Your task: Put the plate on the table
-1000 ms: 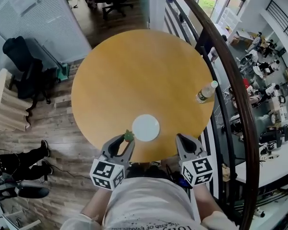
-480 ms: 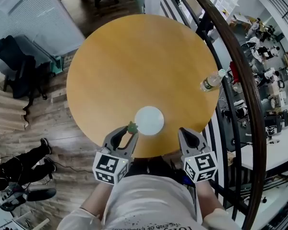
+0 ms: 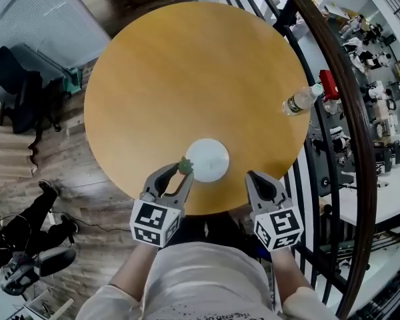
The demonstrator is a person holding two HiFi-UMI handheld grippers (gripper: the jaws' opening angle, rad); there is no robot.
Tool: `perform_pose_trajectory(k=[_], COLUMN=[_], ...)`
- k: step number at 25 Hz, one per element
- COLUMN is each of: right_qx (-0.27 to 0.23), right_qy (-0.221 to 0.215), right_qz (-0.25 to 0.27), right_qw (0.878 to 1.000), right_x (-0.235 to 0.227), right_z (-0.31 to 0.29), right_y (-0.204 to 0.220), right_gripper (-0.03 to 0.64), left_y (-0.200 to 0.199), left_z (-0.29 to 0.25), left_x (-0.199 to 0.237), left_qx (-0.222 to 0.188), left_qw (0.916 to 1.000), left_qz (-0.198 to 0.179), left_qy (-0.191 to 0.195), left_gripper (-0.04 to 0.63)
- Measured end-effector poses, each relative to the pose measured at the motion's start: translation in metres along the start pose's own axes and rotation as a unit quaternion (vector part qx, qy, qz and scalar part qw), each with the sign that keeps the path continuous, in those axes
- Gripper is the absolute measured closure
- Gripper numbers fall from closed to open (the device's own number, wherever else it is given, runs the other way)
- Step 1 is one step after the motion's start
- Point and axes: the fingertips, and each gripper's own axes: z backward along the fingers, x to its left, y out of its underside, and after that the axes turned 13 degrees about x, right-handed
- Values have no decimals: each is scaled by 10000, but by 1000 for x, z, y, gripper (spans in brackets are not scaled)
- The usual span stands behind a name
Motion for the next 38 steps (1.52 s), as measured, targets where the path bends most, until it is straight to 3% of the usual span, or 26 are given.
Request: perform_pose_trajectory(k=[19, 32, 38], right_qx=[184, 264, 256], right_qy=[100, 113, 193], right_qz=[-183, -375, -480], right_qw=[9996, 9989, 9983], right_x=[-26, -29, -37], right_z=[-27, -39, -35], right_y=[15, 24, 27], right_gripper=[597, 597, 597], left_y=[43, 76, 84], left_z=[-98, -153, -164], left_x=[0, -4, -8], left_qx=[947, 1740, 1920], left_qw=[9944, 9798, 9742], left_qz=[-462, -974, -1176], left_qy=[111, 177, 159], left_gripper=[442, 442, 442])
